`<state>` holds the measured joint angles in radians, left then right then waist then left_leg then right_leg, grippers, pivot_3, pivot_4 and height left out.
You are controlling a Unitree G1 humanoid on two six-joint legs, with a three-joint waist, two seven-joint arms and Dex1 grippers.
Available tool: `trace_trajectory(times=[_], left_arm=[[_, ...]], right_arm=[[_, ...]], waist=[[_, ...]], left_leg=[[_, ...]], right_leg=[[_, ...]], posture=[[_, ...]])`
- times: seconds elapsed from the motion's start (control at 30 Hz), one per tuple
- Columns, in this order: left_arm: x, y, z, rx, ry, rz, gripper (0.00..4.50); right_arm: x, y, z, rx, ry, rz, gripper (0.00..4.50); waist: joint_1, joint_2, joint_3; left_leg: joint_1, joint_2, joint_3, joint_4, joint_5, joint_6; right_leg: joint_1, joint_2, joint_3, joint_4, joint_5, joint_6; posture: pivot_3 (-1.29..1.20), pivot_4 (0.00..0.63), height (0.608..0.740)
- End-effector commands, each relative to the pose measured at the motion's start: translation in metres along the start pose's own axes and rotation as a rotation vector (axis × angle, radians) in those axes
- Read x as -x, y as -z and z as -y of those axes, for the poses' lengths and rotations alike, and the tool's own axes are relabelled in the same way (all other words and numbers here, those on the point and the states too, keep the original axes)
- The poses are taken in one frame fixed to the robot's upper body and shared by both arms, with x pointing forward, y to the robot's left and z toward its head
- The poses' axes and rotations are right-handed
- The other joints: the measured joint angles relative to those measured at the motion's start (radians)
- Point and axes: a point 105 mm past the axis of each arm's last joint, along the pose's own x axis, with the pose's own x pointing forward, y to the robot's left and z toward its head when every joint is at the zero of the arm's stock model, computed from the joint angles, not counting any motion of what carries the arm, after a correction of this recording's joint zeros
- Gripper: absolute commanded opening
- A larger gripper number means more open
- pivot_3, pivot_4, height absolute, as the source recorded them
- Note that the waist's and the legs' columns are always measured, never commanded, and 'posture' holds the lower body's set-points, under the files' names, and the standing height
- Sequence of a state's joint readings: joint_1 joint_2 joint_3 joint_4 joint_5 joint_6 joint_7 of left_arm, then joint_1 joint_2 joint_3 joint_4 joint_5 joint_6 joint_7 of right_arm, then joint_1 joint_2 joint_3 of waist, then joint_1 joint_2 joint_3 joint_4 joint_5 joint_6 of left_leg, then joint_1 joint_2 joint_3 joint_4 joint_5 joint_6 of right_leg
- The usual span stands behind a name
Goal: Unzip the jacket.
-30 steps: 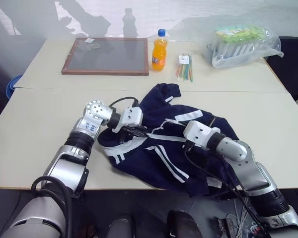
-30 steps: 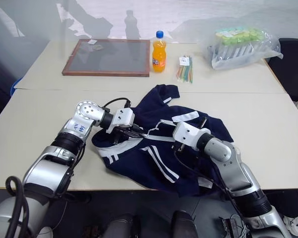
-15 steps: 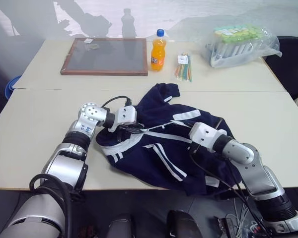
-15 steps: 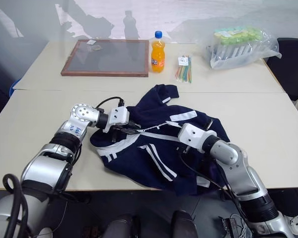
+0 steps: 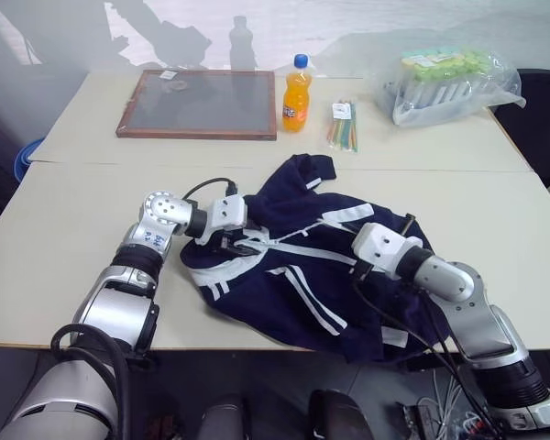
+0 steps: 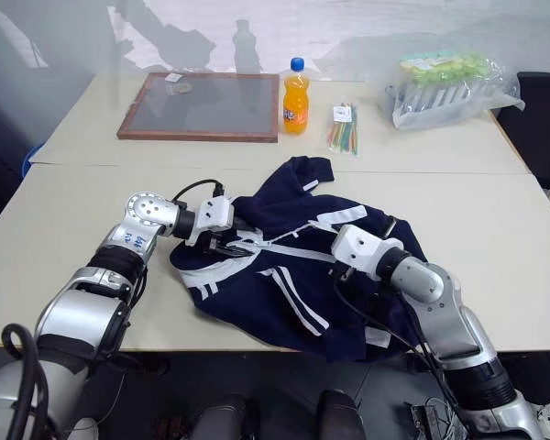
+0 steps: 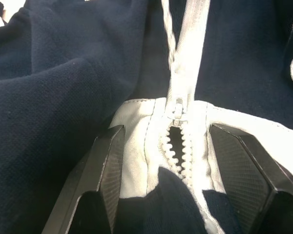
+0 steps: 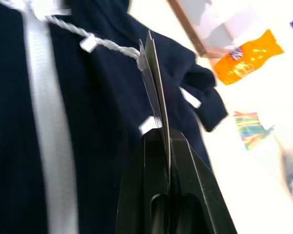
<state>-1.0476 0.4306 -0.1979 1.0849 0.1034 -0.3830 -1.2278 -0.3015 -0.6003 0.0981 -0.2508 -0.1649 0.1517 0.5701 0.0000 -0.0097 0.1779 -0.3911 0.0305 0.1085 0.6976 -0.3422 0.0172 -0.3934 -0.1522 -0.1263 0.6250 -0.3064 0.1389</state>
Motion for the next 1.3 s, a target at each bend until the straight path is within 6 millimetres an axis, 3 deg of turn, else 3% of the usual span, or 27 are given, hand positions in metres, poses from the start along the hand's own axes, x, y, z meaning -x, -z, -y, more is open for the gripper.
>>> trace_trajectory(times=[0.03,0.6,0.77,0.9,1.1,1.3], left_arm=[[-0.011,0.014,0.011,0.042,0.029,-0.040,2.90],[-0.011,0.017,0.013,0.038,0.039,-0.052,2.90],[-0.010,0.017,0.013,0.038,0.039,-0.050,2.90],[-0.010,0.017,0.013,0.042,0.035,-0.041,2.90],[-0.007,0.019,0.015,0.045,0.035,-0.038,2.90],[-0.004,0.020,0.014,0.046,0.023,-0.036,2.90]], right_arm=[[0.008,-0.011,0.019,-0.045,0.096,0.037,0.00],[0.061,0.031,0.049,-0.143,0.307,-0.154,0.00],[0.102,0.057,0.075,-0.207,0.447,-0.259,0.00],[0.151,0.088,0.104,-0.286,0.618,-0.362,0.00],[0.203,0.123,0.138,-0.403,0.807,-0.445,0.00],[0.232,0.144,0.173,-0.469,0.941,-0.475,0.00]], waist=[[0.001,0.000,0.000],[0.021,0.000,0.000],[0.022,0.000,0.000],[0.022,0.000,0.000],[0.019,0.001,-0.001],[0.013,0.003,-0.002]], left_leg=[[0.000,0.000,0.000,0.000,0.000,0.000],[0.001,0.000,0.000,0.000,0.000,0.000],[0.001,-0.001,0.000,0.000,0.000,0.000],[0.001,-0.001,0.001,0.000,0.000,0.000],[0.003,0.000,0.002,0.000,0.000,0.001],[0.004,0.000,0.004,-0.001,0.000,0.001]], right_leg=[[0.000,0.000,0.000,0.000,0.000,0.000],[0.001,0.000,0.000,0.000,0.000,0.000],[0.001,0.000,0.000,0.000,0.000,0.000],[0.001,0.000,0.000,0.000,0.000,0.000],[0.002,0.000,0.002,0.000,0.000,0.000],[0.001,0.000,0.004,0.000,0.000,0.000]], posture=[[0.00,0.150,0.740],[0.00,0.150,0.740],[0.00,0.150,0.740],[0.00,0.150,0.740],[0.00,0.150,0.740],[0.00,0.150,0.740]])
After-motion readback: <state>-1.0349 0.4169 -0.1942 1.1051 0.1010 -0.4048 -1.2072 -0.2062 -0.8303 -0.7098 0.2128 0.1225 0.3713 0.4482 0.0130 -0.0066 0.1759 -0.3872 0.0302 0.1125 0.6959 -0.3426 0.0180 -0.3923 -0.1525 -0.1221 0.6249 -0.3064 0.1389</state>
